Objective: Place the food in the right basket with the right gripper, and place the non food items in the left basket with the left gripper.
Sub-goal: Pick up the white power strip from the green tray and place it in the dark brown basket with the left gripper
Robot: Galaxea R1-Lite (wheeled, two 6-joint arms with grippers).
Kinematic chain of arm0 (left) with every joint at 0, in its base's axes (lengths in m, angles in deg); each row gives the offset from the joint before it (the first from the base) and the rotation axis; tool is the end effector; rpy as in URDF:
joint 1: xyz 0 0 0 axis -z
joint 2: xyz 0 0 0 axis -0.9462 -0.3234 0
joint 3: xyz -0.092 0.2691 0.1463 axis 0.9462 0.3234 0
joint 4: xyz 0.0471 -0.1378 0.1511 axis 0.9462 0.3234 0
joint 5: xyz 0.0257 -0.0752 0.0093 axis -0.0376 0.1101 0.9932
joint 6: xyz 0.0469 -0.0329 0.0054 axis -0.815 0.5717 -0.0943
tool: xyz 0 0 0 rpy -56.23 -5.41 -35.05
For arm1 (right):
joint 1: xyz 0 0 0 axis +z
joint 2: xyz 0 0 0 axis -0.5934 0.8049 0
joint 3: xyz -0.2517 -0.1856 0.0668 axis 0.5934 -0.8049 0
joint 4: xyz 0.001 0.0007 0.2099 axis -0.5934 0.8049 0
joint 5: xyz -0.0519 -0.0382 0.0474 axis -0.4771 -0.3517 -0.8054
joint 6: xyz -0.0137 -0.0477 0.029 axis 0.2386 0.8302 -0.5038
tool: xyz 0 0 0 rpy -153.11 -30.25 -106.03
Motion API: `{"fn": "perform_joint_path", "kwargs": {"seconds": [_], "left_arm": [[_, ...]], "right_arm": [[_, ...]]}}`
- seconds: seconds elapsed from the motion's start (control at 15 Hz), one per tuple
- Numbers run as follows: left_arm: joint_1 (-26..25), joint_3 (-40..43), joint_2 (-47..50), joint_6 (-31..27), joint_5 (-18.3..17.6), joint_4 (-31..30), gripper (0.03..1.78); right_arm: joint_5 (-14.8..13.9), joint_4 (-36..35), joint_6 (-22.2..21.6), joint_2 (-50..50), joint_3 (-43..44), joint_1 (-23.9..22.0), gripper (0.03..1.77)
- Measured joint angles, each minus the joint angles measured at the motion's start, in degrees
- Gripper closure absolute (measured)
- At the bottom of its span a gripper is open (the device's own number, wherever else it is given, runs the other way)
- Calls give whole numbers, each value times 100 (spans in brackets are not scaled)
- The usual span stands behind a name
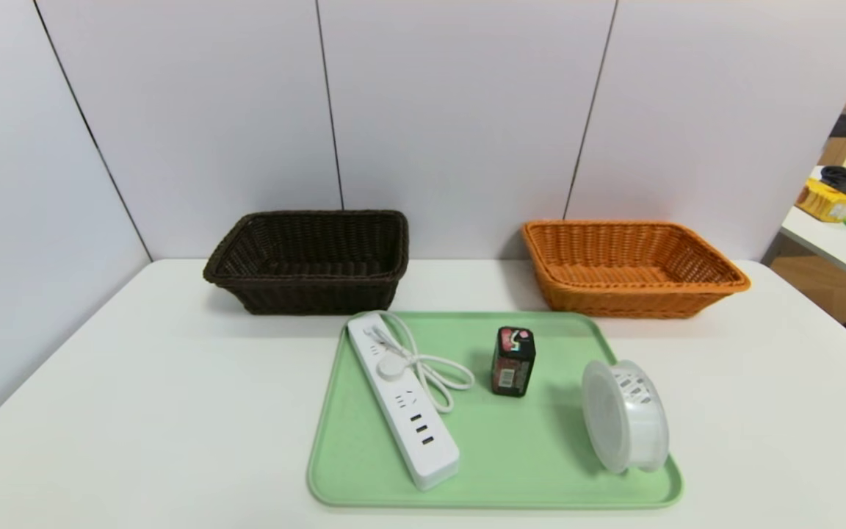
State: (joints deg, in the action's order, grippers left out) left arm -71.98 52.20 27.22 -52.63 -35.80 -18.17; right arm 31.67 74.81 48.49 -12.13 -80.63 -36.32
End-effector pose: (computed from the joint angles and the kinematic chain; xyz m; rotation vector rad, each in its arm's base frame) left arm 0.0136 0.0003 0.0751 0.0057 0.0023 0.0165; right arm 0.0134 -0.0001 0.0762 -0.0072 -0.0060 -0.0006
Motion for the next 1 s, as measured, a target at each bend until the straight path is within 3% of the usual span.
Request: {"fn": "perform_joint_path", "kwargs": {"seconds": [1.0], "left_arm": [[0, 0, 0, -2, -2, 0, 12]], "right_arm": [[1, 0, 0, 0, -2, 0, 10]]}}
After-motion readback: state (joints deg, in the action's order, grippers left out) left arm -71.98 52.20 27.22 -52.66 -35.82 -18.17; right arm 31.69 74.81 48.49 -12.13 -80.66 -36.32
